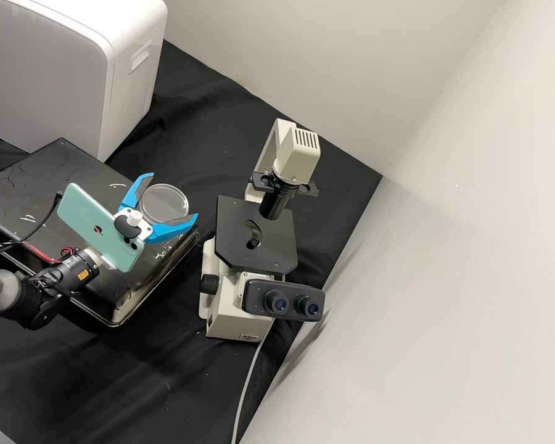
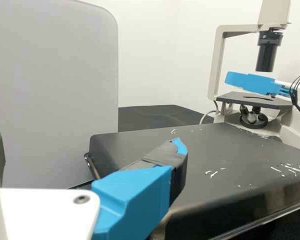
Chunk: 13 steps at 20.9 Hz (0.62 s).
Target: Place the petri dish on the microscope
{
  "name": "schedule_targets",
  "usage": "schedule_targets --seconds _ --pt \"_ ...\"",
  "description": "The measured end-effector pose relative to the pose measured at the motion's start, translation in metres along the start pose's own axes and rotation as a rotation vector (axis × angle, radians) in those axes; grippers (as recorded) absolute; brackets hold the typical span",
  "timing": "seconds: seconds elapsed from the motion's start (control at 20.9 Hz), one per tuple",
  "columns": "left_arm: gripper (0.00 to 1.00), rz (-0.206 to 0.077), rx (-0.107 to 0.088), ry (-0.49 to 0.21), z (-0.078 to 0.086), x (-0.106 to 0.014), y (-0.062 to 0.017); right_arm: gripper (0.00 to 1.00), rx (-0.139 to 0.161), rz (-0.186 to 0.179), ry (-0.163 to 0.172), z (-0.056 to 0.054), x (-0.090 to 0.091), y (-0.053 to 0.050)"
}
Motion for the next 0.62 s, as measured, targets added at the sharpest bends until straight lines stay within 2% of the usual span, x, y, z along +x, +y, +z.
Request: schedule_targets --seconds 0.24,0.34,0.48,0.62 --pt "1.0 0.002 0.001 0.001 0.0 0.0 0.0002 0.0 -0.001 0.002 0.0 0.0 0.0 0.001" --pt "1.0 0.002 0.001 0.003 -0.001 0.0 0.0003 0.0 -0.002 0.006 -0.014 0.004 0.001 0.002" --pt "1.0 0.0 0.003 0.003 -0.001 0.001 -0.0002 0.0 -0.007 0.025 -0.033 0.01 0.005 0.007" --pt "1.0 -0.003 0.007 0.005 0.0 0.001 -0.001 0.0 -0.012 0.052 -0.038 0.012 0.009 0.014"
